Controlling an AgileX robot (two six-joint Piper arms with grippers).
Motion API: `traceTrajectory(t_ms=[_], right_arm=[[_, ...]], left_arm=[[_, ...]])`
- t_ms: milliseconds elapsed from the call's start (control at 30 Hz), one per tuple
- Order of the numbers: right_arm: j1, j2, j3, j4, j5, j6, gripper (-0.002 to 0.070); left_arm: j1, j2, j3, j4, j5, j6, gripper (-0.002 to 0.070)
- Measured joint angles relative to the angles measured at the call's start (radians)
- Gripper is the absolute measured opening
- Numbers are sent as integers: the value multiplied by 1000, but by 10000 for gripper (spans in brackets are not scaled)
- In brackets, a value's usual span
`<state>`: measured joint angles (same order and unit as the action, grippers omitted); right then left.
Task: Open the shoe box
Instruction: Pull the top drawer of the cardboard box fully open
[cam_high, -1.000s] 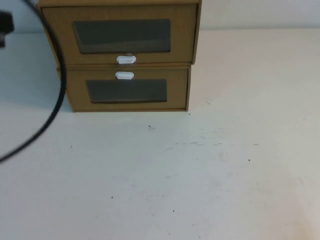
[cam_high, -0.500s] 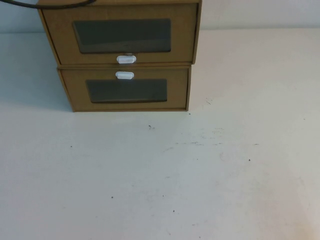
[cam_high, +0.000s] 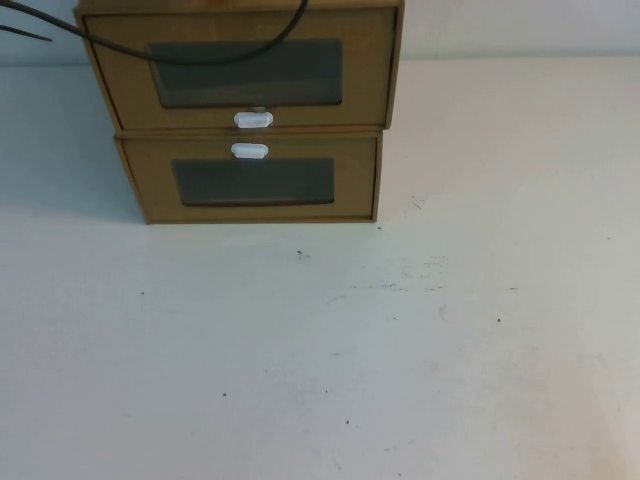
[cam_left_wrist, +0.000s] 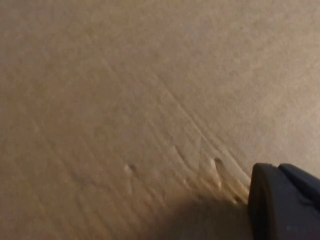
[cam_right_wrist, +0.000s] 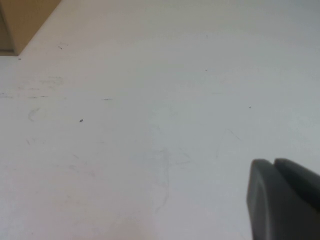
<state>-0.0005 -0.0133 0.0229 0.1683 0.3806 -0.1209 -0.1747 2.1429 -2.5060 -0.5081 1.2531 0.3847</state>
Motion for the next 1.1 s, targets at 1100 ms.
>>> traceTrajectory(t_ms=[1100], right_arm=[[0, 0, 0, 701, -309, 0, -14]], left_arm=[[-4, 0, -2, 2, -2, 0, -5]])
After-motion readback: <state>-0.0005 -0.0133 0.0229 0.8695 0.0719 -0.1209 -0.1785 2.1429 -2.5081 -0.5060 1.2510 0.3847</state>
